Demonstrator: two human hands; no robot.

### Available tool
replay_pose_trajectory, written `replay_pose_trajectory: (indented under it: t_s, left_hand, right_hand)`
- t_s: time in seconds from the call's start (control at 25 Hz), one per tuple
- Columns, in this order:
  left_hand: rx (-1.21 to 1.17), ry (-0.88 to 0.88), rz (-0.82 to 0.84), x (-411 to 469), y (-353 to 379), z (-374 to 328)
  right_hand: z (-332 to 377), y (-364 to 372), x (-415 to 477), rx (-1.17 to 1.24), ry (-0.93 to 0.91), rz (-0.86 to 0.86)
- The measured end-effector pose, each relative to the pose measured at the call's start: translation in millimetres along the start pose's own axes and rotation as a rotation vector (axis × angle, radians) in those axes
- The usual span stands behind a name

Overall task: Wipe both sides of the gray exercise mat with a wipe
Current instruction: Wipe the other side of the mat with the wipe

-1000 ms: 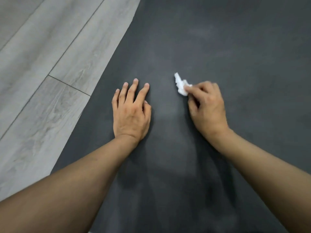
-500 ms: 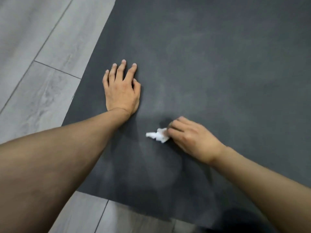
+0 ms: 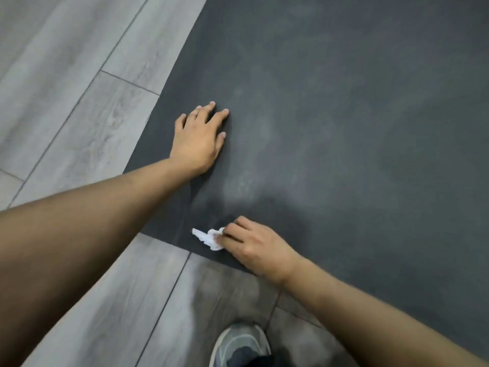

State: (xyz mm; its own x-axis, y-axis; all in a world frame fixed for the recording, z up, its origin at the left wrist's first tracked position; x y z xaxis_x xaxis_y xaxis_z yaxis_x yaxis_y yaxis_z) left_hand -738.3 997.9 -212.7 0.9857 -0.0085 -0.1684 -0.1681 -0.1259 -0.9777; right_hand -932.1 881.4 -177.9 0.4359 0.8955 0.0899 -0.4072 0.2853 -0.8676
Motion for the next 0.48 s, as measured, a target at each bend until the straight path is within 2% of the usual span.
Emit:
replay_pose_trajectory:
  t_s: [0.04, 0.08, 0.12, 0.2, 0.24, 0.28, 0.32, 0.36, 0.4, 0.48]
  left_hand:
    - [0.010, -0.016, -0.018, -31, 3, 2]
    - [0.008, -0.035, -0.036, -61, 7, 4]
    - [0.012, -0.060, -0.038, -85, 10, 6]
    - [0.011, -0.106, -0.010, -115, 17, 10]
    - [-0.006, -0.127, 0.011, -121, 21, 9]
    - [-0.019, -0.144, 0.032, -123, 24, 9]
    - [-0.035, -0.152, 0.050, -123, 26, 9]
    - [-0.051, -0.154, 0.050, -121, 26, 8]
    - [-0.062, -0.164, 0.036, -118, 23, 9]
    - [-0.096, -0.221, -0.014, -117, 17, 7]
  right_hand:
    - [-14, -9, 5, -0.085, -0.077, 0.015]
    - [-46, -29, 13, -0.168, -0.047, -0.043]
    - [-91, -58, 24, -0.212, 0.073, -0.152]
    - [-187, -119, 27, -0.238, 0.531, -0.371]
    - [-215, -131, 18, -0.193, 0.737, -0.453]
    - [-218, -128, 13, -0.165, 0.848, -0.521]
    - [-199, -115, 16, -0.149, 0.852, -0.549]
    - [-164, -100, 23, -0.115, 0.736, -0.571]
    - [-120, -75, 27, -0.070, 0.590, -0.529]
    - [-33, -22, 13, -0.006, 0.327, -0.335]
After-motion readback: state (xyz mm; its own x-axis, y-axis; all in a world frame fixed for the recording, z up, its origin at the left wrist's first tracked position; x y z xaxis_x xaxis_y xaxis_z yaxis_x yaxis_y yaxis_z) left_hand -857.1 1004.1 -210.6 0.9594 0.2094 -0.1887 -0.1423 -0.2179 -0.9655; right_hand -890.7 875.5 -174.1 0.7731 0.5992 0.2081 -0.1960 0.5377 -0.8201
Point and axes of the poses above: each hand's wrist, its own x-axis towards the middle knuckle, its own y-axis out of the palm, z = x × y, the point moved 10 cm from there along x, towards the middle knuckle, and after that the axes turned 6 degrees about x, right-handed, at the moved point
